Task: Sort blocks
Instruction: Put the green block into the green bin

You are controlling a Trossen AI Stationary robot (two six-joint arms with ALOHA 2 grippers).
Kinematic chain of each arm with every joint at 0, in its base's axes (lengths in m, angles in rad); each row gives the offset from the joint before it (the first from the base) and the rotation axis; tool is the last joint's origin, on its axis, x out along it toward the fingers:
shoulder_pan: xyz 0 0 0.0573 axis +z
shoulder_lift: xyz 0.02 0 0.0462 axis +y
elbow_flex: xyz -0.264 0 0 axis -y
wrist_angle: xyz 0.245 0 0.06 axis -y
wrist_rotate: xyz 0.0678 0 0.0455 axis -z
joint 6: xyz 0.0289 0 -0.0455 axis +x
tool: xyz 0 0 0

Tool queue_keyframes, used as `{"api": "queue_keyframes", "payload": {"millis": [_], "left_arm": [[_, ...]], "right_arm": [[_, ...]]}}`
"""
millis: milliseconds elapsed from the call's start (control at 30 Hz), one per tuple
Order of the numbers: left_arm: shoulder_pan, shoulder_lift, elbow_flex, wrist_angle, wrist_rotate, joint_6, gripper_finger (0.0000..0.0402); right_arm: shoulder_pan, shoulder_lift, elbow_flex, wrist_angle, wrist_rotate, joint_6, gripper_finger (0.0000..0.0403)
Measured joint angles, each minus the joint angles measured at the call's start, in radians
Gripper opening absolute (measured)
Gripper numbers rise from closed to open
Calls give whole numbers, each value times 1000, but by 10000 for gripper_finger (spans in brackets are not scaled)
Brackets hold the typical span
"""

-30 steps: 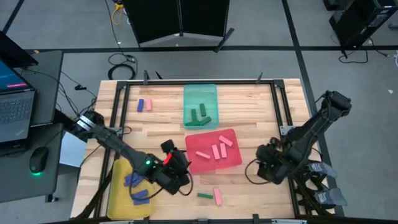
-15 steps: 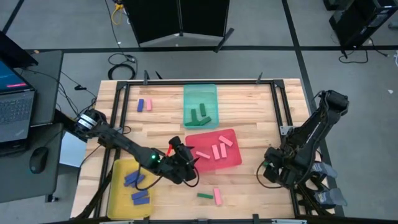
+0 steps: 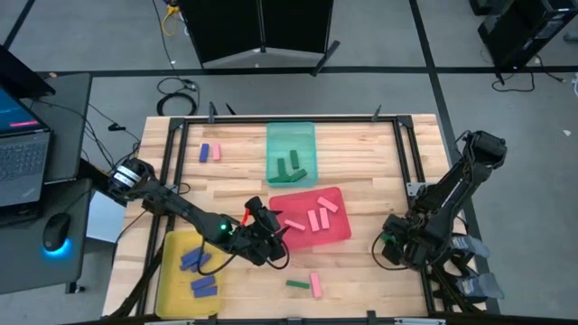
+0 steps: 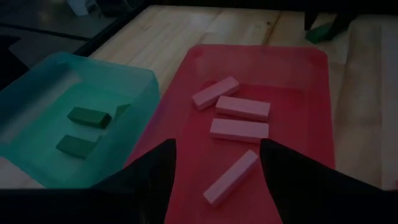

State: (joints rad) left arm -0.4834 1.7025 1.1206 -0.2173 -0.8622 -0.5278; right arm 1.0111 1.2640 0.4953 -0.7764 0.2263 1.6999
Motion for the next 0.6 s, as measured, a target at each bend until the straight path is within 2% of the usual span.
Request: {"api": "queue_keyframes", "payload": {"millis": [200, 400, 533, 600], "left_arm": [[-1, 0, 0, 14, -4, 0, 239], [0, 0, 0, 17, -4, 0, 239], [0, 0, 0, 22, -3, 0, 239], [0, 0, 0, 37, -3, 0, 239]], "right_arm": [[0, 59, -1, 18, 0, 5, 219], [-8, 69, 9, 41, 14, 16, 123], [-24, 74, 38, 28, 51, -30, 118], [-38, 80, 60, 18, 140, -57, 118]]}}
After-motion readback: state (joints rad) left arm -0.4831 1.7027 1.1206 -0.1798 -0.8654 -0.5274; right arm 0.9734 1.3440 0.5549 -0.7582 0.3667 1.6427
